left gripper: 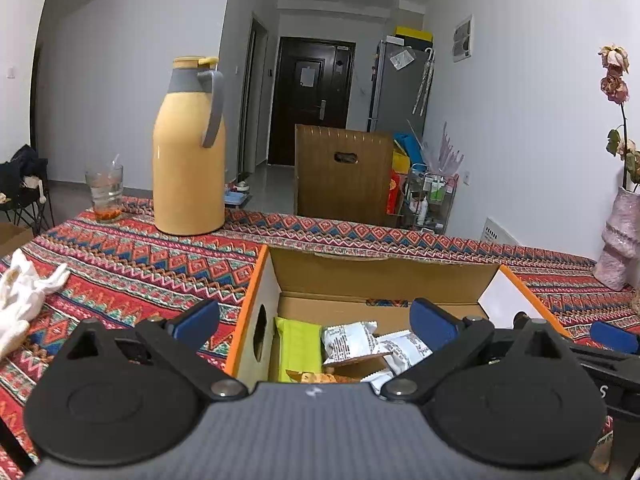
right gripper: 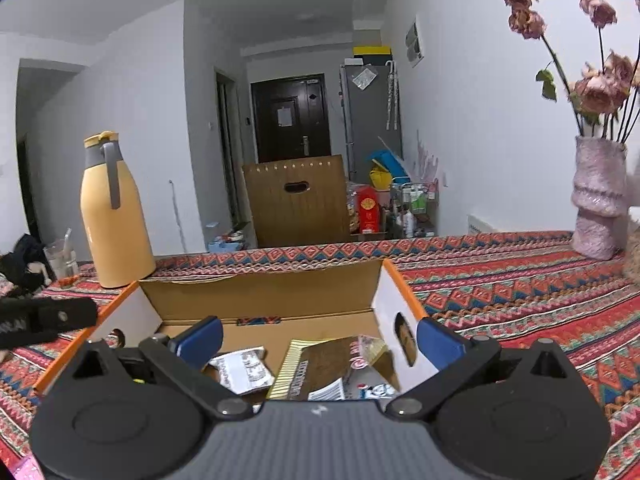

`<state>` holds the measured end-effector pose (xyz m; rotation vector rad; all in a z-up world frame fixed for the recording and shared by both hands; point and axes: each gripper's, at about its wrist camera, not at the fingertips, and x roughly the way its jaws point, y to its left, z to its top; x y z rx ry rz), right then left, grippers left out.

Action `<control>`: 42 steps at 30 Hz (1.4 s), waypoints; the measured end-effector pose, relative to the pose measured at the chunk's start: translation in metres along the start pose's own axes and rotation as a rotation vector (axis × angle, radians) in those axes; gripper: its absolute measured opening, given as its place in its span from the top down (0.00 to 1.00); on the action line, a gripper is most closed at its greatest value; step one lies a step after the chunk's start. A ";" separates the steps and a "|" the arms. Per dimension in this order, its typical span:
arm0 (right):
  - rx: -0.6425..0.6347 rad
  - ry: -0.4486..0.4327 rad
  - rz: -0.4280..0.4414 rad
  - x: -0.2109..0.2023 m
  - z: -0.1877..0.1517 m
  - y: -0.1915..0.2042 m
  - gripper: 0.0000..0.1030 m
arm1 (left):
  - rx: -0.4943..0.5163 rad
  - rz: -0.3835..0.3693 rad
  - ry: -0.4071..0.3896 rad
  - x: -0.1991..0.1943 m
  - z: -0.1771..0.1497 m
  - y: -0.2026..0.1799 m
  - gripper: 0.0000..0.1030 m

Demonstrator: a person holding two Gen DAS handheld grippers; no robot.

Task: Organize snacks
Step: 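Carry both white wrappers into the orange box and open both grippers, then move back to the pile and grasp a red-and-silver bag with the right gripper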

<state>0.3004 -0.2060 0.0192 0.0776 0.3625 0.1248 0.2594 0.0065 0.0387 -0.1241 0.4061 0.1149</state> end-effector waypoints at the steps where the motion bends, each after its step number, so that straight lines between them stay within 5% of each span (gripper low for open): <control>1: -0.003 -0.009 -0.002 -0.005 0.002 0.000 0.00 | 0.004 0.000 -0.006 -0.004 0.001 0.000 0.00; 11: -0.030 -0.011 0.001 -0.057 0.000 0.005 0.00 | 0.030 -0.013 -0.018 -0.047 -0.001 0.011 0.00; 26: -0.034 0.111 0.040 -0.127 -0.058 0.024 0.00 | 0.070 -0.046 0.040 -0.105 -0.050 0.049 0.00; 38: 0.012 0.296 0.086 -0.114 -0.100 0.046 0.05 | 0.069 -0.058 0.139 -0.117 -0.096 0.073 0.00; 42: 0.030 0.344 0.074 -0.104 -0.108 0.047 0.16 | 0.063 -0.069 0.148 -0.119 -0.099 0.078 0.00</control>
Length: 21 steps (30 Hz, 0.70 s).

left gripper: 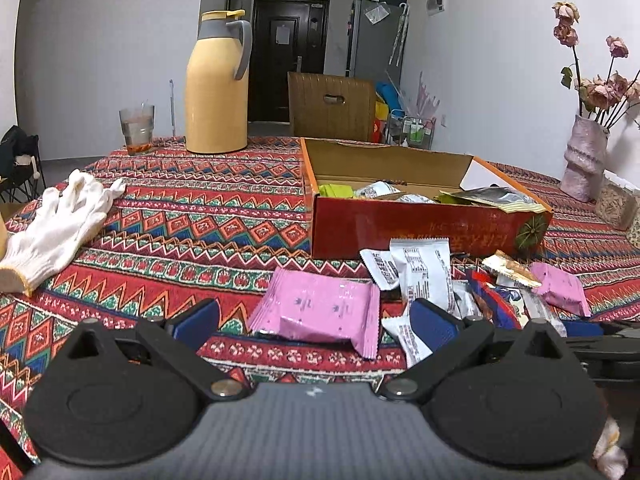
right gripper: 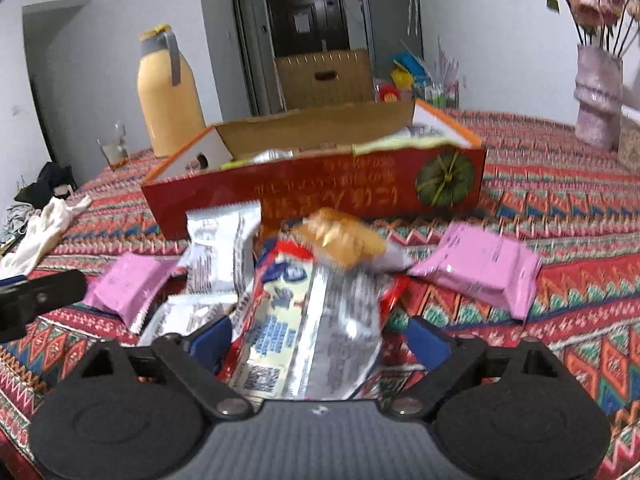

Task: Organize snacks
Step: 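Move back to the pile and grasp a red-and-silver bag with the right gripper, then grasp the pink package with the left gripper while the right holds the bag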

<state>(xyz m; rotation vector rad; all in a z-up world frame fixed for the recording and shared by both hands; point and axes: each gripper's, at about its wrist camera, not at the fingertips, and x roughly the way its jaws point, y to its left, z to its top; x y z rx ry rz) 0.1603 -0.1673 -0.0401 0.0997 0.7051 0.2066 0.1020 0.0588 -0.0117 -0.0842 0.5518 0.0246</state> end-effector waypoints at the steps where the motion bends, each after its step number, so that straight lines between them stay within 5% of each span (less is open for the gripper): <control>1: 0.005 0.003 0.001 0.000 0.000 0.000 0.17 | -0.001 -0.001 0.002 0.000 0.000 0.000 0.00; 9: -0.041 -0.031 -0.007 -0.013 -0.011 0.005 0.45 | -0.021 -0.012 0.017 0.002 -0.003 0.008 0.00; 21: -0.081 -0.169 -0.014 -0.060 -0.007 0.001 0.48 | 0.004 0.009 0.049 0.017 0.008 0.016 0.00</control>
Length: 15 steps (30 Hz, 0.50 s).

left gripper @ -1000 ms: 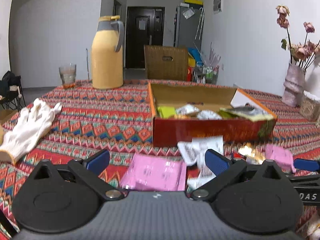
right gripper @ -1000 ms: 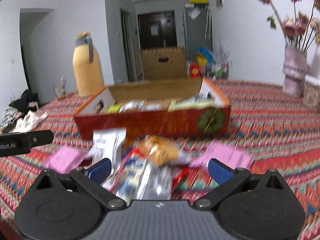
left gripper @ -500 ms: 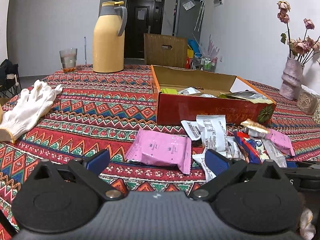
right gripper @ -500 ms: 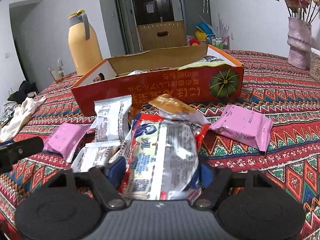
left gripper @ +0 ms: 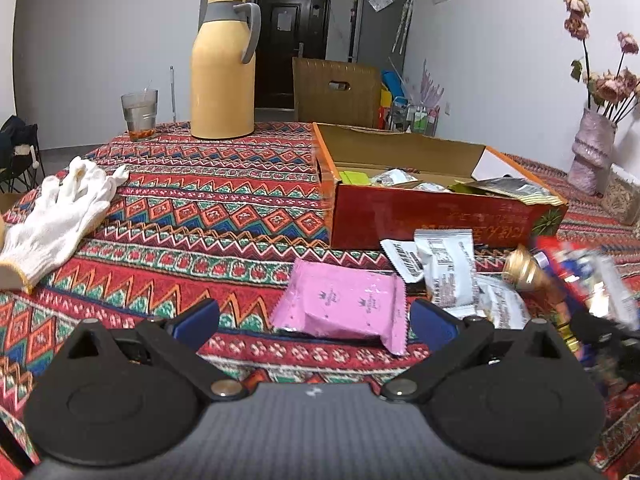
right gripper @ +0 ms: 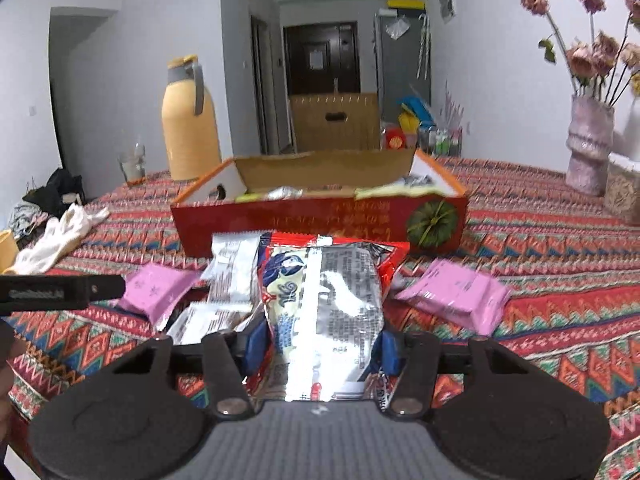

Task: Organize snacks
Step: 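Grasp the pink package with the left gripper while the right holds the bag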

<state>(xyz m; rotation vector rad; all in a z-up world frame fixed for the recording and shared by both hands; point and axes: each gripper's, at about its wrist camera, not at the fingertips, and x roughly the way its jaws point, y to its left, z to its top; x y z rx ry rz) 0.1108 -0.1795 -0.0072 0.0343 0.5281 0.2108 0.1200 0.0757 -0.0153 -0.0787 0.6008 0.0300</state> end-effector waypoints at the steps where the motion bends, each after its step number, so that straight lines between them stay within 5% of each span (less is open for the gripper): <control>1: 0.006 -0.016 -0.005 -0.005 0.002 -0.003 0.48 | 0.006 0.003 0.005 0.003 0.002 0.000 0.00; 15: 0.105 -0.059 -0.142 -0.011 0.007 -0.057 0.48 | 0.108 -0.039 0.148 0.055 0.026 -0.026 0.00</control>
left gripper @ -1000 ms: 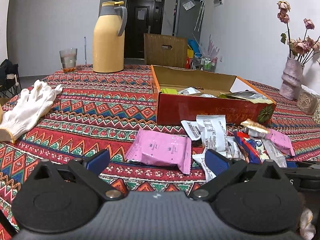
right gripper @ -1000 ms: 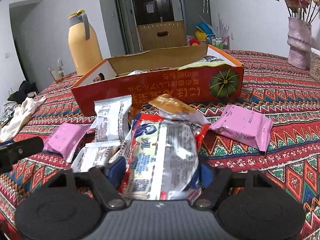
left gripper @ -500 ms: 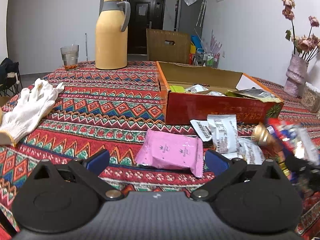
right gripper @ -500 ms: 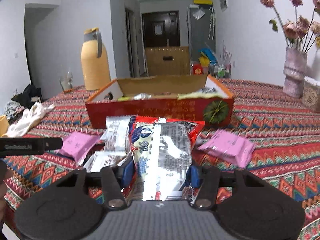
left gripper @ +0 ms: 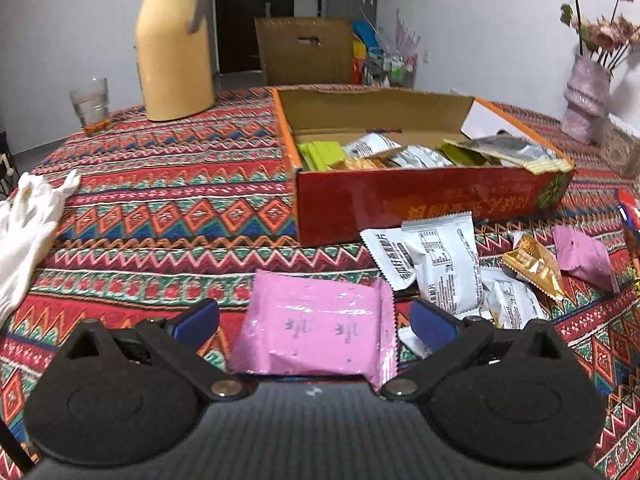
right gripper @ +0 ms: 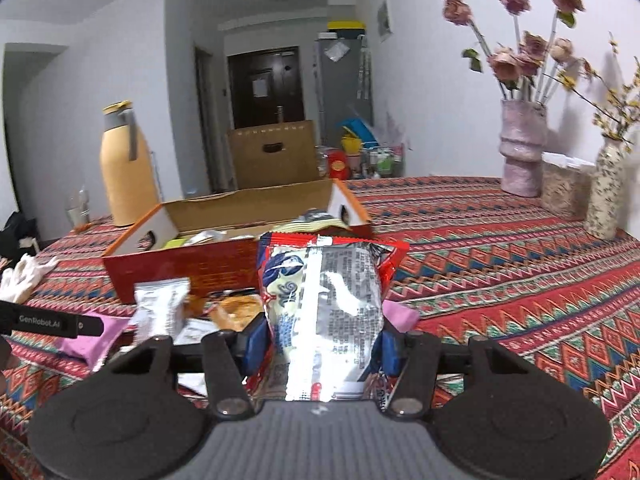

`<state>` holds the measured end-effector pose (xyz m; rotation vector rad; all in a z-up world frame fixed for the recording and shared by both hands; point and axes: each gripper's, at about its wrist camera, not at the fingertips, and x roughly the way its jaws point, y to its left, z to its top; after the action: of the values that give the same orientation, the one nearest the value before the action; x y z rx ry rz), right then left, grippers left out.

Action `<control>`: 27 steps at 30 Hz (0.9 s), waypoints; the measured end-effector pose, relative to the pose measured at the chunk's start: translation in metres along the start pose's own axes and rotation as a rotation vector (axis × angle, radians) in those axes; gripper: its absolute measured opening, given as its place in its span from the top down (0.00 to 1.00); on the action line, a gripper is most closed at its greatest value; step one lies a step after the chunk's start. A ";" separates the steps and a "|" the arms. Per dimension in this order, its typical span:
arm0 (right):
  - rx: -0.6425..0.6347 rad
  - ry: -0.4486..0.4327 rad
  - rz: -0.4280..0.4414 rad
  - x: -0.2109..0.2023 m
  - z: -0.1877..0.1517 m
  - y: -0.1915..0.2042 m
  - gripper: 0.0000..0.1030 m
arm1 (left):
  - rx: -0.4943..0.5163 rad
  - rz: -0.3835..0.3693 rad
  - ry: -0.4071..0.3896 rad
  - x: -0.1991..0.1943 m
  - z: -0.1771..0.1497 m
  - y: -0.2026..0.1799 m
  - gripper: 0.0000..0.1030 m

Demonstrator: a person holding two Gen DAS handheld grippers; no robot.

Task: Organize snacks
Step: 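Grasp the pink package with the left gripper while the right holds the bag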

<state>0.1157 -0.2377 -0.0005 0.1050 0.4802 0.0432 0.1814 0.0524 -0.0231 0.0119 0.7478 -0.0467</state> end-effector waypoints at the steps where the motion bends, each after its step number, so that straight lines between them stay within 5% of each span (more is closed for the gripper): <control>1: 0.007 0.002 -0.005 0.001 0.000 -0.004 0.48 | 0.000 -0.001 0.010 0.003 0.001 -0.001 0.00; 8: 0.029 0.012 -0.015 0.006 -0.002 -0.011 0.48 | 0.012 0.047 0.104 0.031 0.000 -0.005 0.00; 19: 0.037 0.030 0.003 0.009 -0.009 -0.011 0.48 | -0.027 0.025 0.094 0.034 -0.001 0.005 0.00; 27: 0.039 0.029 0.009 0.008 -0.009 -0.012 0.48 | -0.038 0.011 0.052 0.020 -0.006 0.009 0.30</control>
<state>0.1188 -0.2481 -0.0133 0.1448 0.5096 0.0438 0.1927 0.0603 -0.0407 -0.0195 0.8003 -0.0221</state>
